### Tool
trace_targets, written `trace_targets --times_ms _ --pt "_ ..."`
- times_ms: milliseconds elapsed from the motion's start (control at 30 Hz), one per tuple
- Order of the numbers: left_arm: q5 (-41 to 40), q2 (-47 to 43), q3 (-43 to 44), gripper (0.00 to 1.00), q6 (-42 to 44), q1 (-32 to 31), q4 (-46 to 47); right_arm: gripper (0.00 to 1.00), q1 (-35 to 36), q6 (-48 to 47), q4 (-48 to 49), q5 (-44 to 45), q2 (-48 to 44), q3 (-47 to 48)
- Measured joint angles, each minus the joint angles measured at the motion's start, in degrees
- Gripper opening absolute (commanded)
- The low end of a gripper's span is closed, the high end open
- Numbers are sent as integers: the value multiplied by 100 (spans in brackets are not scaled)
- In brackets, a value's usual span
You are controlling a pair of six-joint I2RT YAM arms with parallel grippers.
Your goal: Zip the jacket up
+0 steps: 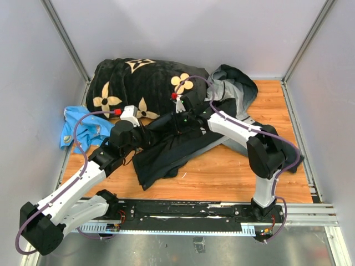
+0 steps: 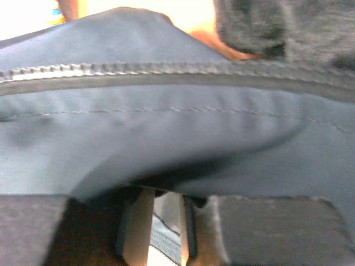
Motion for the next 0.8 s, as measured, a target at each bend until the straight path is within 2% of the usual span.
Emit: trace_targets --times_ms 100,200,433,600,800 --pt "144 2 0 0 4 -11 -232 43 101 68 63 -120 -166 -227" --pt "291 0 -15 0 4 -63 -328 56 39 101 140 -142 -664 -850" --pt "479 74 -306 0 -42 -258 -286 81 -658 160 240 -149 -2798 -2824" --pt "608 549 -616 0 -157 -496 -118 84 -1700 352 452 -55 -3764 -4015" --pt "632 1185 -754 0 -227 -791 59 84 -2927 706 898 -13 -3786 -4920"
